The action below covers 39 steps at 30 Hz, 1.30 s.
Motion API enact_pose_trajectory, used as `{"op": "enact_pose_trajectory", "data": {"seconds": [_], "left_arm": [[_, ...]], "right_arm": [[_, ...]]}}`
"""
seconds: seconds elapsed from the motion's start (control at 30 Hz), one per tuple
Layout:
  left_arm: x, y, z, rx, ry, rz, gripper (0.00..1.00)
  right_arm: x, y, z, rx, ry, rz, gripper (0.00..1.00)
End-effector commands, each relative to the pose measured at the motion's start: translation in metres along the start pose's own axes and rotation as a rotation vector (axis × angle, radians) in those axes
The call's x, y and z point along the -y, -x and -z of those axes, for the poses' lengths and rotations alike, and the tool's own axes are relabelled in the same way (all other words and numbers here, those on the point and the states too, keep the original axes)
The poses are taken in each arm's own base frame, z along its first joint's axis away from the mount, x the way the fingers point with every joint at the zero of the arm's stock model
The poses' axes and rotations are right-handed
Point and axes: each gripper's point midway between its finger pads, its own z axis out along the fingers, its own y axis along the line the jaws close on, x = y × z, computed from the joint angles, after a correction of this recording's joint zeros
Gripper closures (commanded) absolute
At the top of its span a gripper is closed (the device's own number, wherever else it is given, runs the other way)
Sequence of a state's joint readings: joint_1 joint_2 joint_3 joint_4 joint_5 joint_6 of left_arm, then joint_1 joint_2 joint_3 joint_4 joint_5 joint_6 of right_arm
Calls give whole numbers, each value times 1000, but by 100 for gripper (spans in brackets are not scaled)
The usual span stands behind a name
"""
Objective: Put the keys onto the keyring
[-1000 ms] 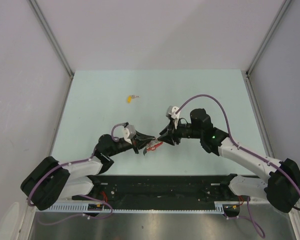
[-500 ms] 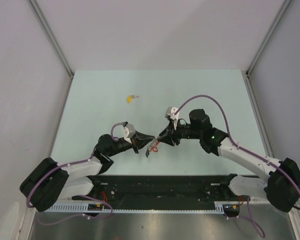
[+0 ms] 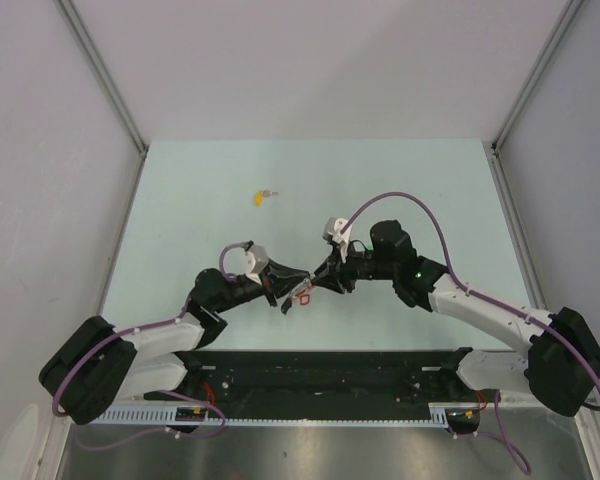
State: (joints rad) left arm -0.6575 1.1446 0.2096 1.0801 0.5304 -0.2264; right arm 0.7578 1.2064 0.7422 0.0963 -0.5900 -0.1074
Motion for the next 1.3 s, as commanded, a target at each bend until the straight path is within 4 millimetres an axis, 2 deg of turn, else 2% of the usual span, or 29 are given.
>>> {"op": "enact_pose_trajectory", "data": {"seconds": [0.0, 0.1, 0.2, 0.33, 0.4, 0.47, 0.53, 0.57, 0.63, 0.67, 0.7, 0.77, 0.87, 0.93, 1.03, 1.1, 1.27], "left_arm": [[9, 41, -3, 131, -40, -26, 100], [11, 38, 2, 135, -35, -6, 100], [9, 35, 6, 133, -11, 0, 100], [-1, 25, 15, 96, 69, 1, 93], [-11, 16, 21, 59, 134, 4, 75], [-26, 25, 30, 81, 244, -11, 57], [-43, 25, 42, 59, 370, -9, 49], [-47, 23, 46, 46, 402, -4, 40], [-55, 24, 55, 41, 481, 37, 30], [-63, 25, 61, 47, 541, 56, 21], [-65, 29, 63, 60, 570, 86, 18], [-70, 25, 73, 38, 635, 126, 11], [-71, 22, 83, 18, 687, 176, 4], [-71, 23, 86, 24, 708, 207, 1], [-70, 22, 91, 9, 727, 232, 0], [-68, 16, 92, -26, 727, 246, 0], [-64, 11, 86, -69, 709, 295, 0]], "right_arm": [[9, 12, -3, 35, -39, 58, 71], [14, 12, -1, 32, -64, 70, 90], [15, 15, 2, 41, -80, 88, 100], [23, 16, 5, 30, -117, 122, 100], [32, 10, 6, 6, -154, 115, 100], [42, 4, 7, -16, -205, 91, 100], [50, -2, 1, -34, -225, 80, 100], [50, -4, -2, -40, -221, 75, 100], [56, -12, -12, -81, -224, 60, 100], [57, -18, -18, -109, -234, 55, 100], [60, -30, -25, -151, -237, 38, 100], [65, -36, -33, -183, -266, 26, 100], [62, -48, -51, -211, -281, -20, 100], [49, -52, -65, -216, -254, -26, 100], [36, -69, -80, -281, -238, -52, 98], [35, -85, -80, -330, -252, -82, 97], [26, -102, -78, -389, -245, -144, 90]]}}
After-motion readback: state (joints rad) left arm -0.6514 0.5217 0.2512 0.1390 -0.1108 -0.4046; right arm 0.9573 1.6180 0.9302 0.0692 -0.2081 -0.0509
